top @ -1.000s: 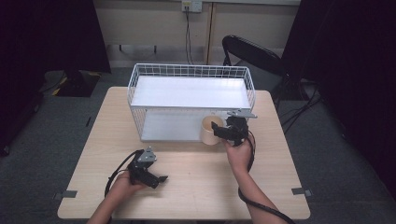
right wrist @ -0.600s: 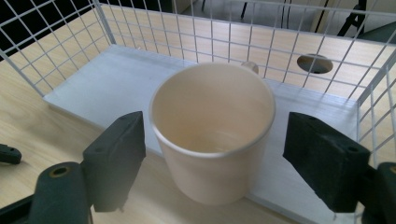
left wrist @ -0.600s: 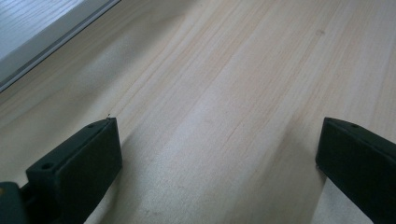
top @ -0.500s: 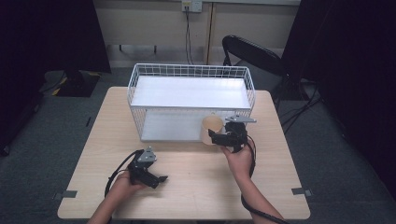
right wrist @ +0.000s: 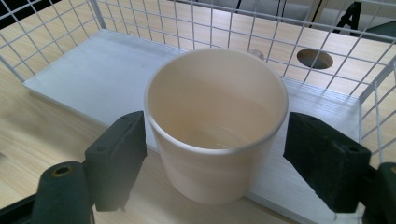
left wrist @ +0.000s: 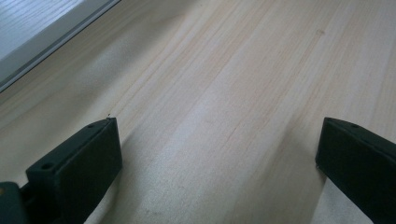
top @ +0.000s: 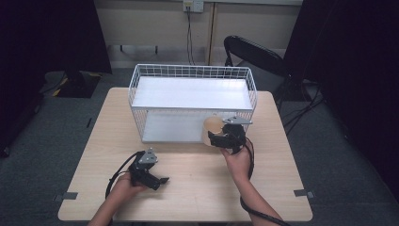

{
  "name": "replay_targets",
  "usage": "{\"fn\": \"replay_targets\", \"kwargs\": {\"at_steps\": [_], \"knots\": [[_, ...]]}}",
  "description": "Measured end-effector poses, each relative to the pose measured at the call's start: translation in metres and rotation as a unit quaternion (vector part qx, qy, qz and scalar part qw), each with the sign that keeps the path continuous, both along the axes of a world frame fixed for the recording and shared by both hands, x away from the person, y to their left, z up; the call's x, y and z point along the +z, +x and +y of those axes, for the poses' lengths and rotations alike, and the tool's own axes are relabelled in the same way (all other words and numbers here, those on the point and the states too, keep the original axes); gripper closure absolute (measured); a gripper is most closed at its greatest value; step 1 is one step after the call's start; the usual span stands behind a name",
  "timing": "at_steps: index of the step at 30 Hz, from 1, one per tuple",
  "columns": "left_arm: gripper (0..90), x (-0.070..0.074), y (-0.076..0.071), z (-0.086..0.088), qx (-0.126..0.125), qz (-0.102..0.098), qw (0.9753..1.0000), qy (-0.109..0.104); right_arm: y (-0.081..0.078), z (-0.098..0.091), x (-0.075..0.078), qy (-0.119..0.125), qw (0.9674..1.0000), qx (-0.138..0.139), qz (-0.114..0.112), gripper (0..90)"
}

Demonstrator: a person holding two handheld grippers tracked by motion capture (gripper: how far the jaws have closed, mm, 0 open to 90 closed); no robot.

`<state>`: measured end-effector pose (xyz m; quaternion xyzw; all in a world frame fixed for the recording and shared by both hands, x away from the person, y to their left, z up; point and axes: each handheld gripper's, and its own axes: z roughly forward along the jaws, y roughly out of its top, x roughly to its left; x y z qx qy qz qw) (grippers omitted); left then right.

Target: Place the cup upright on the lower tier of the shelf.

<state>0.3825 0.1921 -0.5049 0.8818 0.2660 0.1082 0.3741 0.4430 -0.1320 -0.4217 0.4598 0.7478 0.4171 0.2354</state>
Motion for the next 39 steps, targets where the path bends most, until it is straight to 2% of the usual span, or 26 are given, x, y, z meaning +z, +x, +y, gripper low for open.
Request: {"fn": "replay_targets", "kwargs": {"at_steps": [2,11,21,28,39], "knots": [[0.0,0.000,0.000,0.000,0.000,0.000,1.0000,0.000,0.002,0.001,-0.002,0.001,1.0000,-0.001,0.005,21.1],[0.0,0.000,0.000,0.000,0.000,0.000,1.0000,0.000,0.003,0.003,-0.004,-0.004,1.0000,-0.006,0.000,21.3],[0.0,0.000,0.000,0.000,0.000,0.000,1.0000,0.000,0.005,0.004,-0.011,-0.008,0.9999,-0.010,0.005,24.0],[0.0,0.000,0.000,0.000,0.000,0.000,1.0000,0.000,0.006,0.005,-0.010,-0.008,0.9999,-0.011,0.001,30.0],[0.0,0.000,0.000,0.000,0.000,0.000,1.0000,0.000,0.010,0.007,-0.009,-0.011,0.9999,-0.005,0.002,44.3]]}}
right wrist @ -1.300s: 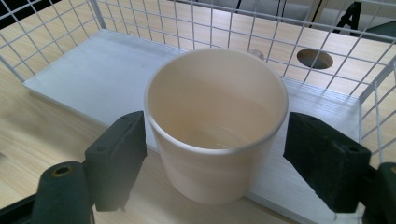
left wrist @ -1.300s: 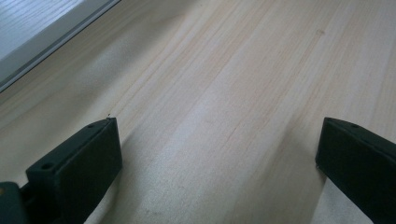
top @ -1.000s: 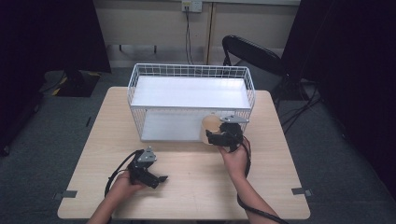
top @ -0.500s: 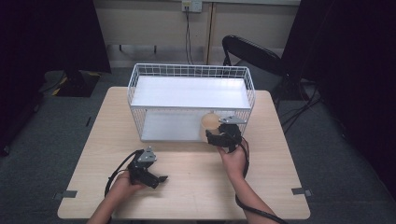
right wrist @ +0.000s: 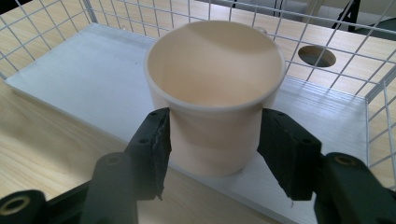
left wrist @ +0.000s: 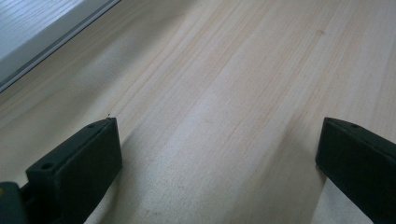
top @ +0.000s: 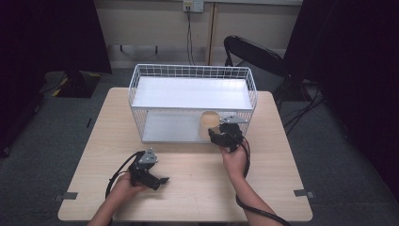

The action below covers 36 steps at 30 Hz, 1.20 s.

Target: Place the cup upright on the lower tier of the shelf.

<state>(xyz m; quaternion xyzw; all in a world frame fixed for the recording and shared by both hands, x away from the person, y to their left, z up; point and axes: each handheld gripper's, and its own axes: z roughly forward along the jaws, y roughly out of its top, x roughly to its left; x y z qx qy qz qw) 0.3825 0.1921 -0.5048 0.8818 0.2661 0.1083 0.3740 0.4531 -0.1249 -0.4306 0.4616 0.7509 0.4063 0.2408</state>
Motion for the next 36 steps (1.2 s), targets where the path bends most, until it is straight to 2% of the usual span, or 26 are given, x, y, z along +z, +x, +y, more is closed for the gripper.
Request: {"fn": "replay_targets", "kwargs": {"at_steps": [14,19,24,27,31,36], "knots": [[0.0,0.0000,0.0000,0.0000,0.000,0.000,1.0000,0.000,0.0040,0.0031,0.0020,-0.012,0.9999,-0.003,0.002,54.3],[0.0,0.0000,0.0000,0.0000,0.000,0.000,1.0000,0.000,0.0052,0.0042,0.0019,-0.012,0.9999,-0.005,0.000,53.9],[0.0,0.0000,0.0000,0.0000,0.000,0.000,1.0000,0.000,0.0059,0.0051,0.0017,-0.014,0.9999,-0.005,-0.002,47.9],[0.0,0.0000,0.0000,0.0000,0.000,0.000,1.0000,0.000,0.0056,0.0062,0.0003,-0.016,0.9999,0.004,0.001,39.5],[0.0,0.0000,0.0000,0.0000,0.000,0.000,1.0000,0.000,0.0014,0.0081,0.0008,-0.026,0.9996,0.012,-0.009,26.7],[0.0,0.0000,0.0000,0.0000,0.000,0.000,1.0000,0.000,-0.0010,0.0047,0.0033,-0.022,0.9996,0.018,-0.006,18.2]]}}
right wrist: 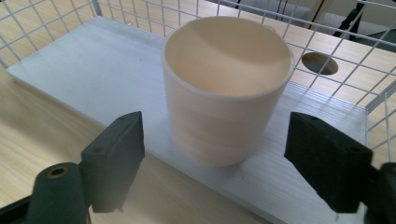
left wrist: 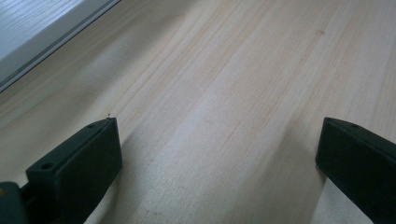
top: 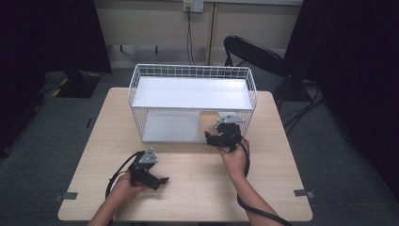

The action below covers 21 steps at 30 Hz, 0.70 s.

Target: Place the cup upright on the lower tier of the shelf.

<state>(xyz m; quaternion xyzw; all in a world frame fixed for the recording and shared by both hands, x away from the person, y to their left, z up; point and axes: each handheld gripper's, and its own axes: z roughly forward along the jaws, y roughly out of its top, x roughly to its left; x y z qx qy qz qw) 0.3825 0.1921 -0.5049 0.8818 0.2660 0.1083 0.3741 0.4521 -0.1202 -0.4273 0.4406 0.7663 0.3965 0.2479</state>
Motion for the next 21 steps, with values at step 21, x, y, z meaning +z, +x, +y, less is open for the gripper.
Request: {"fn": "replay_targets", "kwargs": {"at_steps": [21], "knots": [[0.0,0.000,0.000,0.000,0.000,0.000,1.0000,0.000,-0.013,-0.009,0.002,0.014,0.9996,0.025,0.006,13.6]]}}
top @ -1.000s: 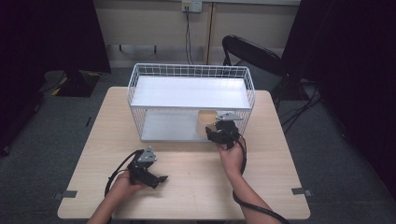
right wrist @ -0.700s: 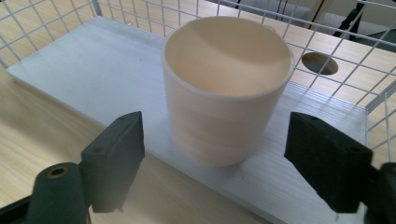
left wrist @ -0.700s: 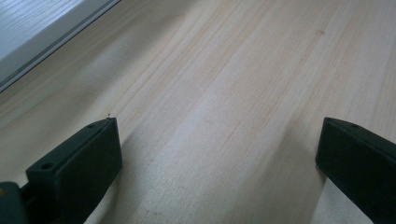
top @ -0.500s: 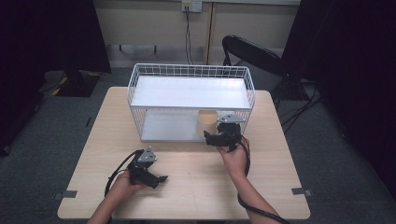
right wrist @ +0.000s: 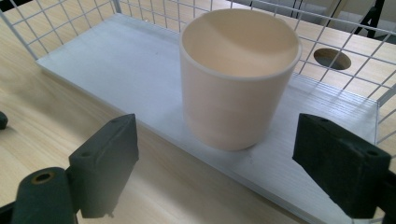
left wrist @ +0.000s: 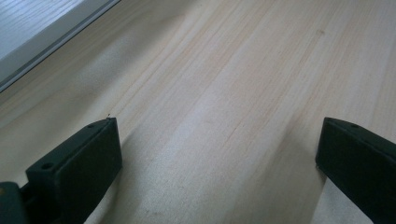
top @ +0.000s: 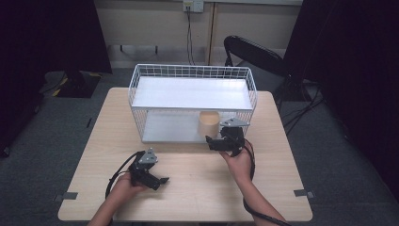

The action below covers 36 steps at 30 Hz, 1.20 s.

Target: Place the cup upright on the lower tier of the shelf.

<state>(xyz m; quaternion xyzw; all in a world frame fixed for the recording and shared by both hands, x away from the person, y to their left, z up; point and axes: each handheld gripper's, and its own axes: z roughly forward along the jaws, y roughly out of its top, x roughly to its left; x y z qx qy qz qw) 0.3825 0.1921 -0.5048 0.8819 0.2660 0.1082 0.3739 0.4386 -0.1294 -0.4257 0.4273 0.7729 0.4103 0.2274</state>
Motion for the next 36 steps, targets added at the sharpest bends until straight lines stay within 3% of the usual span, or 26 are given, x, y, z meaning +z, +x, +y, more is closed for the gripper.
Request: {"fn": "replay_targets", "kwargs": {"at_steps": [19,36], "knots": [[0.0,0.000,0.000,0.000,0.000,0.000,1.0000,0.000,-0.020,-0.016,0.003,0.001,0.9989,0.047,0.004,13.8],[0.0,0.000,0.000,0.000,0.000,0.000,1.0000,0.000,-0.033,-0.029,0.006,0.001,0.9975,0.070,0.008,14.2]]}}
